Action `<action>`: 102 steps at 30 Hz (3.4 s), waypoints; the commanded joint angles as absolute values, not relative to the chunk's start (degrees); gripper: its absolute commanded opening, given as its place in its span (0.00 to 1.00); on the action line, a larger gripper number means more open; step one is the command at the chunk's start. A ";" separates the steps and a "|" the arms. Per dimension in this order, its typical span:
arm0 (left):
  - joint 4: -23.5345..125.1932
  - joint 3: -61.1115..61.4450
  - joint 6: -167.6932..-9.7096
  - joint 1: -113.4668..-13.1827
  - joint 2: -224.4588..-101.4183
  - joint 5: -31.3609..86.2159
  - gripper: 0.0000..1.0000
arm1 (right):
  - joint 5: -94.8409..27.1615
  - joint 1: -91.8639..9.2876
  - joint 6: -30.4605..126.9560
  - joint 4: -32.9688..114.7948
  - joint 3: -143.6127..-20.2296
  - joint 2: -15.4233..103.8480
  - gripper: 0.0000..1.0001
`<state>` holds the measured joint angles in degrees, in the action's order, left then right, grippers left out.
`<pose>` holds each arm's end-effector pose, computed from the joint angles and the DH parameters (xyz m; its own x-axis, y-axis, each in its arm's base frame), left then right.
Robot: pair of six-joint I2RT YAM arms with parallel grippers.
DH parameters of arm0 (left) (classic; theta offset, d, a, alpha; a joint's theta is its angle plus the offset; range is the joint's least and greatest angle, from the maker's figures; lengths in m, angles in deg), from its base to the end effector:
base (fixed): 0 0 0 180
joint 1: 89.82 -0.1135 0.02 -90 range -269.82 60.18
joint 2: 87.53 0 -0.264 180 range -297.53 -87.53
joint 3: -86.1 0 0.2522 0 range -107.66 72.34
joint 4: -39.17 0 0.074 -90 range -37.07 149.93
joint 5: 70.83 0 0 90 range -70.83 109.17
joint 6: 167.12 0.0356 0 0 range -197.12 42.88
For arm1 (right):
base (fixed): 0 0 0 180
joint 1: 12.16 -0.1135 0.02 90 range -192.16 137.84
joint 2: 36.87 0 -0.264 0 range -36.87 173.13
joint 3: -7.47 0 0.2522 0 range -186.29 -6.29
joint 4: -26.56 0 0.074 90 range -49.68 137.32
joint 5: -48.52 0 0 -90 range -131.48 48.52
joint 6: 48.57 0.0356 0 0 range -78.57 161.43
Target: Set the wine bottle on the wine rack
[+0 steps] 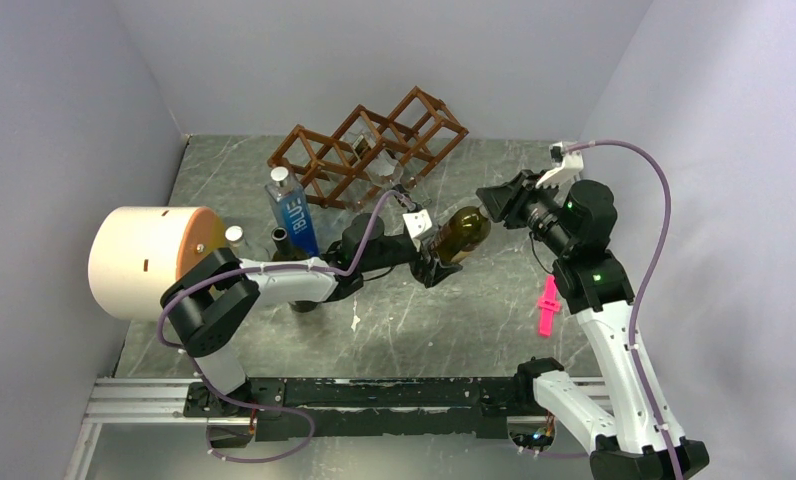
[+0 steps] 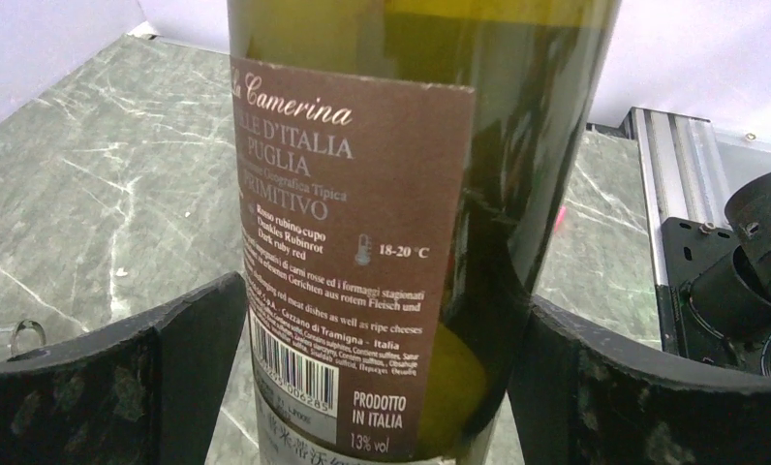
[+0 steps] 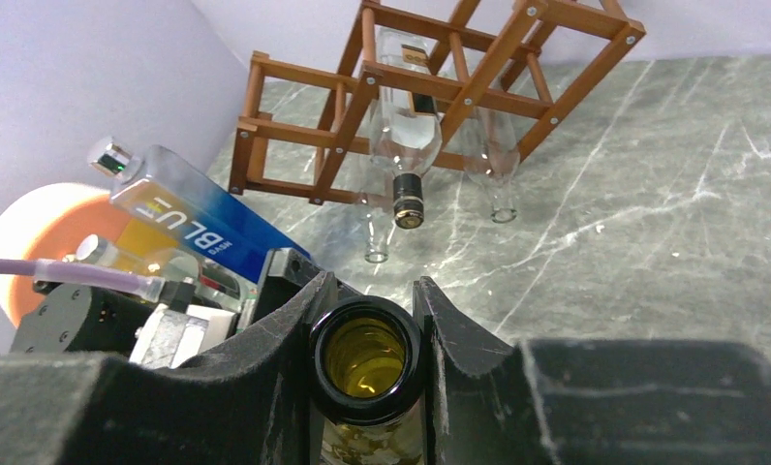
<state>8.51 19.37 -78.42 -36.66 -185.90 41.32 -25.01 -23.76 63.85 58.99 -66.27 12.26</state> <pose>0.2172 -0.3122 0.2406 -0.0322 0.0079 -0.9995 0.9668 0.2539 -0.0291 0.1779 0.0468 0.4034 -0.3017 0.3114 -0.9011 -0.3818 0.8266 0.4135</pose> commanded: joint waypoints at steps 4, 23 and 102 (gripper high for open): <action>6.71 19.72 -78.87 -36.36 -184.89 42.62 0.88 | -20.59 -23.81 66.74 51.31 -68.08 9.73 0.00; 22.59 12.72 -39.19 -36.60 -178.06 44.69 0.07 | -23.07 -23.85 53.26 67.43 -79.67 10.69 0.80; 9.05 11.20 -0.11 -41.90 -176.89 43.21 0.99 | -34.67 -35.63 45.04 85.30 -80.90 18.75 0.00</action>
